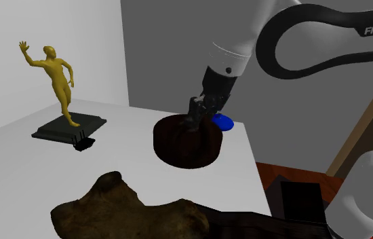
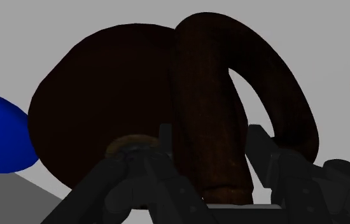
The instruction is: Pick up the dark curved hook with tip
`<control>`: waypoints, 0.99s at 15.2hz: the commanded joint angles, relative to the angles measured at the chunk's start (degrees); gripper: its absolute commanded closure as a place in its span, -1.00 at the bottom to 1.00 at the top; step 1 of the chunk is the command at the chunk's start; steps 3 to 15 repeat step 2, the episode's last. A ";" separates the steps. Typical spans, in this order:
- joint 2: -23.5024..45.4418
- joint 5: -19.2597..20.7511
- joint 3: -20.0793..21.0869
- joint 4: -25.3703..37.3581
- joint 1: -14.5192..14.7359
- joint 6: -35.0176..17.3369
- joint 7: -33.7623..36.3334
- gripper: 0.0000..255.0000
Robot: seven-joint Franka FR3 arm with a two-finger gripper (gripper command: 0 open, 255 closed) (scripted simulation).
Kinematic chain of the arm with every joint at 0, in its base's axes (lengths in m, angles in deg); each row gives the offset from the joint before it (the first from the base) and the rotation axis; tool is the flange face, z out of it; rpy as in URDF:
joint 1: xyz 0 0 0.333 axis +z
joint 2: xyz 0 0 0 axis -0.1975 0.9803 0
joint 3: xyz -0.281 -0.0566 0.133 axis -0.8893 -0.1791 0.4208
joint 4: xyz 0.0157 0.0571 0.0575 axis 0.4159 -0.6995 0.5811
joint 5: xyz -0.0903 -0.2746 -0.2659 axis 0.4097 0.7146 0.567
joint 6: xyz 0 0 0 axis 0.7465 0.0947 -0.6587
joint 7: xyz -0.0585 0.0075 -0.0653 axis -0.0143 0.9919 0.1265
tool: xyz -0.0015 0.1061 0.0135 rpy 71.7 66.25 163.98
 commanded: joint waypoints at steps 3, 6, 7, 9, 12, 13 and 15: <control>-0.08 0.02 -0.17 0.85 -0.03 0.92 -0.11 1.00; -0.08 0.02 -0.17 0.85 -0.03 0.92 -0.11 1.00; -0.08 0.02 -0.17 0.85 -0.03 0.92 -0.11 1.00; -0.08 0.02 -0.17 0.85 -0.03 0.92 -0.11 1.00; -0.08 0.02 -0.17 0.85 -0.03 0.92 -0.11 1.00; -0.08 0.02 -0.17 0.85 -0.03 0.92 -0.11 1.00; -0.08 0.02 -0.17 0.85 -0.03 0.92 -0.11 1.00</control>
